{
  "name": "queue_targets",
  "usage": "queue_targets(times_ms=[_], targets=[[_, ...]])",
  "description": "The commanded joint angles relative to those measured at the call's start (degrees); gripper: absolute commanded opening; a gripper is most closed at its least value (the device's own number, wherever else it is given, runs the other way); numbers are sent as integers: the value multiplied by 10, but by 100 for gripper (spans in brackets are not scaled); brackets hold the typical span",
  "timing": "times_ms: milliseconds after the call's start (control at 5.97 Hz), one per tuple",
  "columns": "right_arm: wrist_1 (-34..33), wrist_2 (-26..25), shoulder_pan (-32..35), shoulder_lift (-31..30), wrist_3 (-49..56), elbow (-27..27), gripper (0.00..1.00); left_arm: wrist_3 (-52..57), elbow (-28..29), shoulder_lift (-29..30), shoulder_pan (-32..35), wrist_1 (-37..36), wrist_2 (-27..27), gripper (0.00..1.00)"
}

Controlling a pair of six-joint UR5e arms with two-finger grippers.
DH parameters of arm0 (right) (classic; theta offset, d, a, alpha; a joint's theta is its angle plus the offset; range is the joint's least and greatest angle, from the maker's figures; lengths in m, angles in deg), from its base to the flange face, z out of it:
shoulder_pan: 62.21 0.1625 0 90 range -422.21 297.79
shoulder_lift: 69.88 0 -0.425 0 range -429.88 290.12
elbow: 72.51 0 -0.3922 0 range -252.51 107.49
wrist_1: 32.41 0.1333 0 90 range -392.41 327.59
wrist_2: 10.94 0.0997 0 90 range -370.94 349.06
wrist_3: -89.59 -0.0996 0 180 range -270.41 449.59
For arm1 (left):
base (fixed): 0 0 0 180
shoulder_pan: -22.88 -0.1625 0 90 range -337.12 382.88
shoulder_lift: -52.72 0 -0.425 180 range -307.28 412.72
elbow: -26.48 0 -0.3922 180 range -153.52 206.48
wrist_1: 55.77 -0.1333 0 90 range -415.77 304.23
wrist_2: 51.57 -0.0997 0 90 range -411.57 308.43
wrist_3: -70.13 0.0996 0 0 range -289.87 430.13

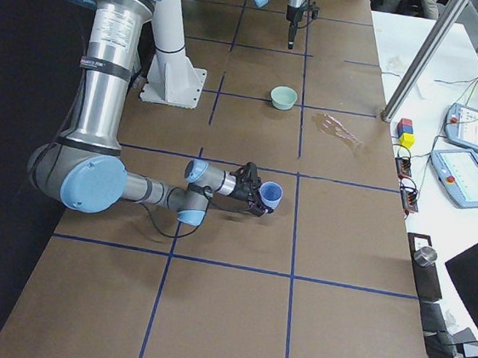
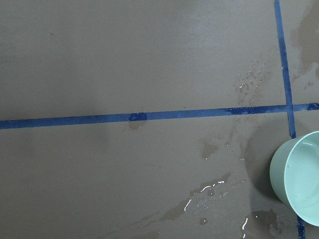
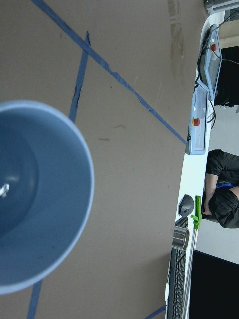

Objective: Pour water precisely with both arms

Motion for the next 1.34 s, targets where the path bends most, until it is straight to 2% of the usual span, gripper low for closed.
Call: queue_targets(times_ms=[0,335,502,837,1005,1172], targets=[[61,16,-21,-35,-11,0,100,0,0,0,0,0,0,100],[96,24,-37,-56,-21,1,100,0,0,0,0,0,0,100],[147,48,-38,-92,-21,1,100,0,0,0,0,0,0,100],[179,64,-34,-133,-20,2,100,-2,-1,0,0,0,0,100],[179,91,-31,-140,-15,2,99,-3,0,0,0,-1,0,100],[156,192,63,-133,-13,0,99,-3,-1,0,0,-1,-2,100]])
